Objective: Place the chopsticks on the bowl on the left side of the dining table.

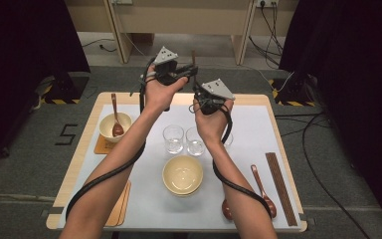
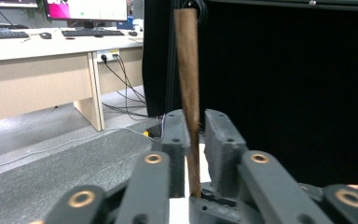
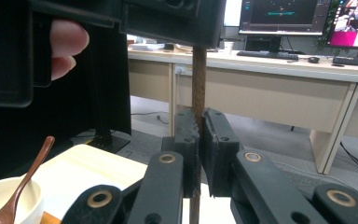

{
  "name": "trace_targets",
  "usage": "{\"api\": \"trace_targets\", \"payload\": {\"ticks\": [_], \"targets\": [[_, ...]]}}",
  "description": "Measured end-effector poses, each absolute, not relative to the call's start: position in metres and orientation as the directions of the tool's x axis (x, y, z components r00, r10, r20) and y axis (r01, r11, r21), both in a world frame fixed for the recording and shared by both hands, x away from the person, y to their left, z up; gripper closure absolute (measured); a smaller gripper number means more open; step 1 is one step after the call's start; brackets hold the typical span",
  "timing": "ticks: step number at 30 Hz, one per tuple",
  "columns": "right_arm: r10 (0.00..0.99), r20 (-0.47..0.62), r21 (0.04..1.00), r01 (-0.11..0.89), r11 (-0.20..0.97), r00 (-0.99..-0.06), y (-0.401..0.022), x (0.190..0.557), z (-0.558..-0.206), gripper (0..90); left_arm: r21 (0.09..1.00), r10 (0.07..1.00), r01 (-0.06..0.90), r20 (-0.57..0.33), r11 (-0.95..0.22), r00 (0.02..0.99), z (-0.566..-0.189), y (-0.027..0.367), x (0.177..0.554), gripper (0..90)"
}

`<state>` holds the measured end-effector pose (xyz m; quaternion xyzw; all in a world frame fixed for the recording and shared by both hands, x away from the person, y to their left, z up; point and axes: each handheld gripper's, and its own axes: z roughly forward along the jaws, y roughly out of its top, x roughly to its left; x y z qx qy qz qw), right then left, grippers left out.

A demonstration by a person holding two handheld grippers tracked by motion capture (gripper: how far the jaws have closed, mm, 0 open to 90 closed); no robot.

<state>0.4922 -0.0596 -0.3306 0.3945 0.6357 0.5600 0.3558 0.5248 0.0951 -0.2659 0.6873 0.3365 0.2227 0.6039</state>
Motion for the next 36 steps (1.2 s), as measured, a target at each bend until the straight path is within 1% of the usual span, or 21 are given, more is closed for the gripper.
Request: {"api": "trace_targets", "payload": {"ticks": [3, 5, 6, 9, 15, 23, 36], "targets": [[0.899, -0.017, 0.992, 0.102, 0.068, -0.438, -0.060, 0.492, -0.331, 84.5, 0.980, 0.726, 0.198, -0.113, -0.032, 0.678, -0.266, 0.095, 0.525, 82.9], [0.900, -0.024, 0.992, 0.102, 0.076, -0.435, -0.060, 0.492, -0.330, 80.4, 0.981, 0.731, 0.190, -0.109, -0.029, 0.673, -0.266, 0.095, 0.524, 83.2], [0.900, -0.034, 0.991, 0.103, 0.087, -0.435, -0.060, 0.491, -0.330, 76.5, 0.982, 0.734, 0.186, -0.105, -0.030, 0.671, -0.266, 0.096, 0.524, 83.2], [0.896, -0.035, 0.987, 0.124, 0.100, -0.442, -0.062, 0.488, -0.331, 70.4, 0.983, 0.743, 0.182, -0.102, -0.028, 0.662, -0.264, 0.098, 0.524, 83.3], [0.888, -0.049, 0.979, 0.155, 0.134, -0.458, -0.070, 0.480, -0.336, 64.3, 0.983, 0.760, 0.179, -0.093, -0.032, 0.643, -0.266, 0.106, 0.523, 83.2], [0.886, -0.048, 0.967, 0.201, 0.157, -0.461, -0.090, 0.473, -0.342, 63.0, 0.985, 0.774, 0.167, -0.077, -0.038, 0.629, -0.262, 0.119, 0.517, 83.3], [0.904, -0.039, 0.951, 0.262, 0.164, -0.425, -0.129, 0.467, -0.352, 62.3, 0.986, 0.795, 0.153, -0.045, -0.060, 0.605, -0.260, 0.136, 0.507, 83.4]]}}
